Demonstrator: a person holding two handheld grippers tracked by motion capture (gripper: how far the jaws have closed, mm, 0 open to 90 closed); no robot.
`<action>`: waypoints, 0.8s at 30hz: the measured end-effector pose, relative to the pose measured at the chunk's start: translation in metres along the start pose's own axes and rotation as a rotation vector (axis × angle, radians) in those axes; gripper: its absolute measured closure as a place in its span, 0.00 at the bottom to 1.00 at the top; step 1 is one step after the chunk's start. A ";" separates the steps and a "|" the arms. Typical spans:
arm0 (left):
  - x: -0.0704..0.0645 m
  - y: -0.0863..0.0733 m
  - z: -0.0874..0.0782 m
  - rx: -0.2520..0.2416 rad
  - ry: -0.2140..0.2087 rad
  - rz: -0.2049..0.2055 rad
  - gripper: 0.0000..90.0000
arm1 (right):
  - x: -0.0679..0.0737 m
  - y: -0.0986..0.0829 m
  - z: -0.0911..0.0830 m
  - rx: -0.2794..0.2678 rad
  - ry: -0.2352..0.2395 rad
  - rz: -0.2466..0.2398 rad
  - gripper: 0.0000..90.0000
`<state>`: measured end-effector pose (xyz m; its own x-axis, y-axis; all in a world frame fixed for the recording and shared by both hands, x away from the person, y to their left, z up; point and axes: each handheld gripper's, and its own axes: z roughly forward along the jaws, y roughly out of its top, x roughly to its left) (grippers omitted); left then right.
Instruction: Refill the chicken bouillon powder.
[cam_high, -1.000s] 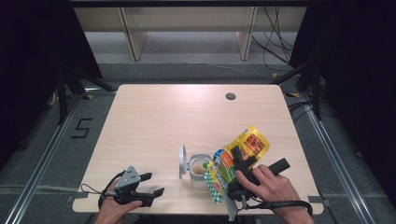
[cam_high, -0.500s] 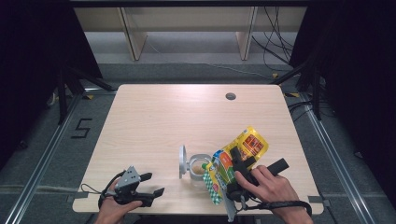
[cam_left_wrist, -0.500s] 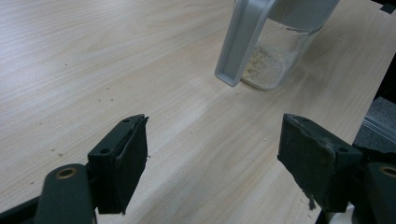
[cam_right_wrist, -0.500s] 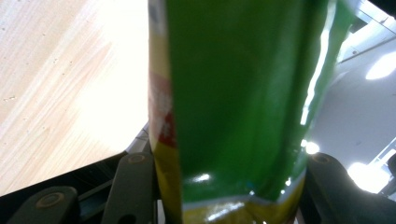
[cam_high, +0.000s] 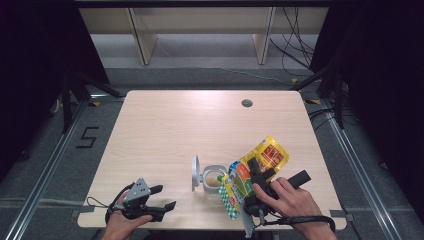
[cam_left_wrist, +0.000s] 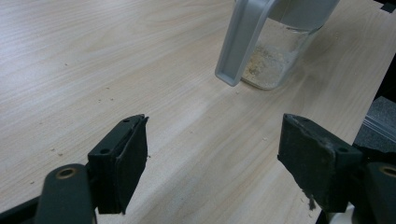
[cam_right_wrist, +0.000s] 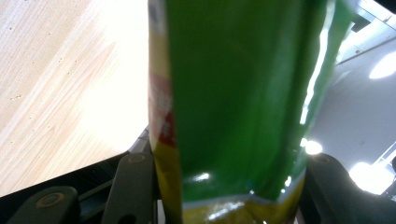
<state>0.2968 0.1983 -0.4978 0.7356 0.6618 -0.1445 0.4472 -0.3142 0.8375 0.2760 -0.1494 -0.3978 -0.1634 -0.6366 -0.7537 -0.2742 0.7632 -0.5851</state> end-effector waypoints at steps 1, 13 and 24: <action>-0.001 0.000 0.001 -0.008 0.000 -0.012 0.26 | 0.000 0.000 0.000 0.000 -0.001 0.002 0.63; -0.001 0.000 0.001 -0.003 0.003 -0.008 0.26 | -0.003 0.005 0.003 -0.017 0.001 0.011 0.63; 0.000 0.000 0.000 0.000 -0.005 0.000 0.26 | -0.004 0.007 0.003 -0.023 -0.007 0.020 0.63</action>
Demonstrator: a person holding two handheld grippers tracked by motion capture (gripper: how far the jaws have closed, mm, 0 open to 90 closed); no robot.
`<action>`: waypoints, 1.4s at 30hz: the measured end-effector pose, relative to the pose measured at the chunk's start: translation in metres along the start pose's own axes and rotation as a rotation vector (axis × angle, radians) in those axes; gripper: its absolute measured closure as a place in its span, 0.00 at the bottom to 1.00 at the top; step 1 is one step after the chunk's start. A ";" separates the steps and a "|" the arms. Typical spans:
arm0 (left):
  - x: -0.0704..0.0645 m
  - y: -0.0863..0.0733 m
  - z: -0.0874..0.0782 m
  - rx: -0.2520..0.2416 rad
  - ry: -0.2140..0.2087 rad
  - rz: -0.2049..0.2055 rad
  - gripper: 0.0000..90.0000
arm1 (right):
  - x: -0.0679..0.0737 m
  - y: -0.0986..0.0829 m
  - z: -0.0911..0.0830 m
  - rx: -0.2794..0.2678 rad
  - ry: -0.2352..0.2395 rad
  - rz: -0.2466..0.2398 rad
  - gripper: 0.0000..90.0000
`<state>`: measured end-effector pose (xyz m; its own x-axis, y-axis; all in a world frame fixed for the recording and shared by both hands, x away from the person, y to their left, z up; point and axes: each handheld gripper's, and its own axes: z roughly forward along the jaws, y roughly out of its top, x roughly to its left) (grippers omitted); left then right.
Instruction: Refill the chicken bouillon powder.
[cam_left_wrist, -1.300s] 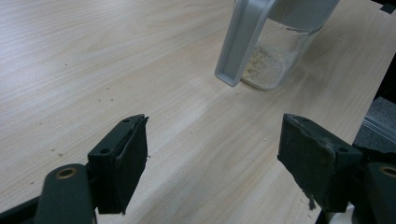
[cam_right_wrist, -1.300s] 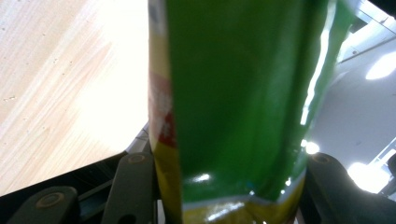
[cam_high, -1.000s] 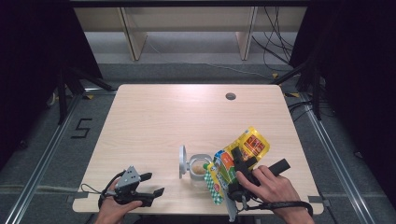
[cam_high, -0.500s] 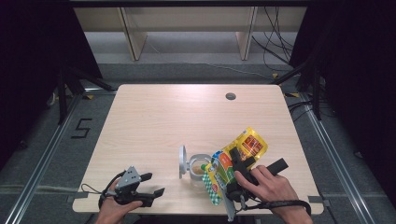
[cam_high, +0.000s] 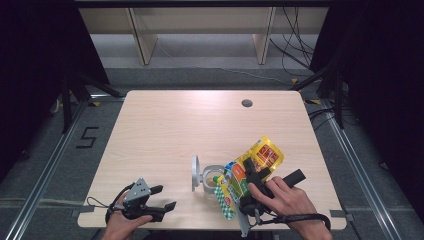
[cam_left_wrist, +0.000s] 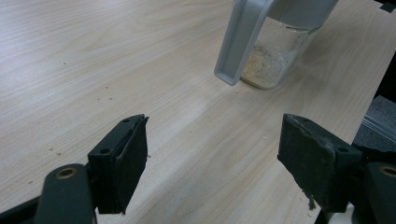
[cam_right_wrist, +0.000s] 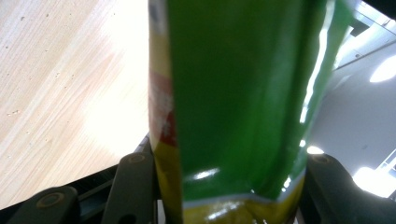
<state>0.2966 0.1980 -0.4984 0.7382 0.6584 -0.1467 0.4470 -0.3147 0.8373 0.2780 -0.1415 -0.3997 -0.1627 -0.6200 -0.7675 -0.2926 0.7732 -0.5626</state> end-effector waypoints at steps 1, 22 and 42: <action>0.000 0.000 0.000 0.004 0.001 0.002 0.26 | -0.002 0.000 0.000 -0.003 0.012 -0.017 0.63; 0.000 0.000 -0.001 -0.001 0.002 -0.001 0.26 | 0.006 -0.015 -0.002 0.035 0.042 0.058 0.63; 0.000 -0.001 -0.001 -0.001 0.002 -0.004 0.26 | 0.000 -0.008 -0.003 0.013 0.027 -0.004 0.63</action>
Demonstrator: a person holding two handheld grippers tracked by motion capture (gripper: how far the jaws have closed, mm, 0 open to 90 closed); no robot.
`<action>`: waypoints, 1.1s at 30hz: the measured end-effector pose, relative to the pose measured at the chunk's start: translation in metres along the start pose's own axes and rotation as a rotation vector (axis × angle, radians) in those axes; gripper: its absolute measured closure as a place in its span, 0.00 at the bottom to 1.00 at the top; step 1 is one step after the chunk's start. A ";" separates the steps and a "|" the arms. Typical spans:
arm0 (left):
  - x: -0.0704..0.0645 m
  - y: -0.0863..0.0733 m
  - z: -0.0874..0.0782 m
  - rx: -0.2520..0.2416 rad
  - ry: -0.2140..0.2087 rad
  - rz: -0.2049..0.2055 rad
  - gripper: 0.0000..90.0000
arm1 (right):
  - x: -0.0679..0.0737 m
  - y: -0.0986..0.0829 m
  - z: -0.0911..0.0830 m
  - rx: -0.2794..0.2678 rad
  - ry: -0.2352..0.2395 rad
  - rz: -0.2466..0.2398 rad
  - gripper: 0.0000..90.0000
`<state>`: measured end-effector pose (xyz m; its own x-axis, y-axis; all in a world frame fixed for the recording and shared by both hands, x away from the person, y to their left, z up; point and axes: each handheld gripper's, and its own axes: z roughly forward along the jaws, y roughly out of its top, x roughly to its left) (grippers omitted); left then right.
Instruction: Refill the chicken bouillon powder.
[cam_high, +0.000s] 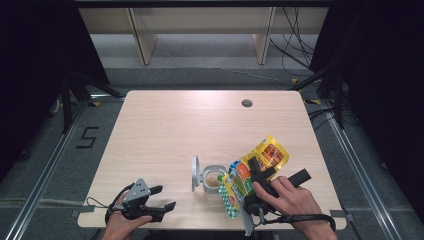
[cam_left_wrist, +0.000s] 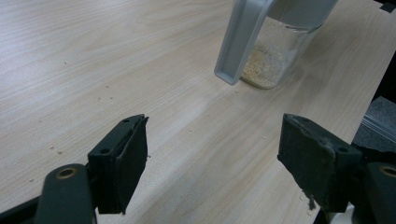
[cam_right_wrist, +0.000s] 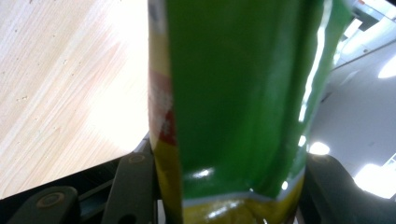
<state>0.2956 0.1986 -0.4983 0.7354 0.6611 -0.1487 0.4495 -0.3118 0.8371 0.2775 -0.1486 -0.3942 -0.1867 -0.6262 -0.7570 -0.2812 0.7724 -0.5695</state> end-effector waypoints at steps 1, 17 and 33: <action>0.000 0.000 0.000 -0.001 0.000 0.001 0.26 | 0.000 0.000 0.000 0.001 -0.009 -0.003 0.63; 0.001 0.000 -0.001 0.000 0.004 0.001 0.26 | 0.000 -0.001 0.001 -0.001 0.000 0.000 0.63; 0.000 0.000 0.000 -0.001 -0.001 0.000 0.26 | 0.002 -0.003 0.000 0.002 -0.011 0.019 0.63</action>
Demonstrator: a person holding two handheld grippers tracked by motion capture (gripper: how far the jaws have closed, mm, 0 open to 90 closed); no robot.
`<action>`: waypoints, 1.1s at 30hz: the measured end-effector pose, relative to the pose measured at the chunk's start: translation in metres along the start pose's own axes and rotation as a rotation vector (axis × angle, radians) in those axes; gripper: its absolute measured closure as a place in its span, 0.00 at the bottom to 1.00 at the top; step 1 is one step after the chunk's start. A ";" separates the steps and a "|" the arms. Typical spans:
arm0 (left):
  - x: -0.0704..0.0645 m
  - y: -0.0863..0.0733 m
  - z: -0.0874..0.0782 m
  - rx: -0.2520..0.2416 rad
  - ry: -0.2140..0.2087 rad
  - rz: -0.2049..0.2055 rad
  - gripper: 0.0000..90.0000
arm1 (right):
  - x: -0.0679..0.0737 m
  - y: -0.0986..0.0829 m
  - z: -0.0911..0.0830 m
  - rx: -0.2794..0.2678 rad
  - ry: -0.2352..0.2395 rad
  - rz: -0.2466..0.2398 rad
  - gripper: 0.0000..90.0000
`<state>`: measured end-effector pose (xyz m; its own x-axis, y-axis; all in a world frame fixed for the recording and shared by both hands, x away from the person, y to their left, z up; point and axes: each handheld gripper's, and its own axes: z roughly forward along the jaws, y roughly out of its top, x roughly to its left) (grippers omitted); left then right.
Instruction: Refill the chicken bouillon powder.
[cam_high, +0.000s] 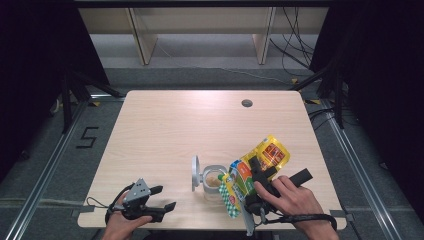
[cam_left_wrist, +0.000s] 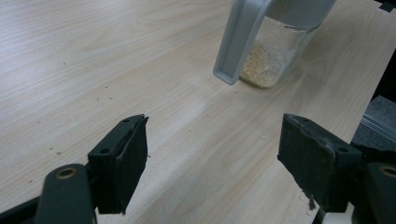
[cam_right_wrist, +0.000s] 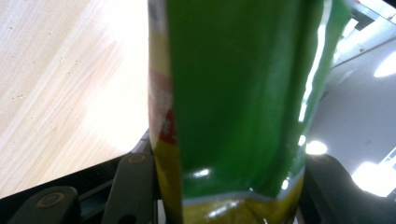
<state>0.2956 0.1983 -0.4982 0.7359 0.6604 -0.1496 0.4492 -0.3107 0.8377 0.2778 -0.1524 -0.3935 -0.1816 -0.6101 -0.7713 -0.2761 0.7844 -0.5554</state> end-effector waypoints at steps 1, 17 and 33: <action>0.001 0.000 0.000 0.002 0.001 0.003 0.26 | 0.000 0.001 -0.002 0.014 -0.006 0.020 0.63; 0.000 0.000 0.000 0.001 0.000 0.000 0.26 | 0.002 0.000 0.000 0.010 0.018 0.015 0.63; 0.000 0.000 -0.001 -0.005 0.001 -0.017 0.26 | 0.002 0.002 0.002 0.009 0.015 0.005 0.63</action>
<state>0.2951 0.1989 -0.4980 0.7275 0.6664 -0.1632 0.4589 -0.2958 0.8378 0.2788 -0.1523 -0.3970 -0.1971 -0.6075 -0.7694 -0.2662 0.7885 -0.5544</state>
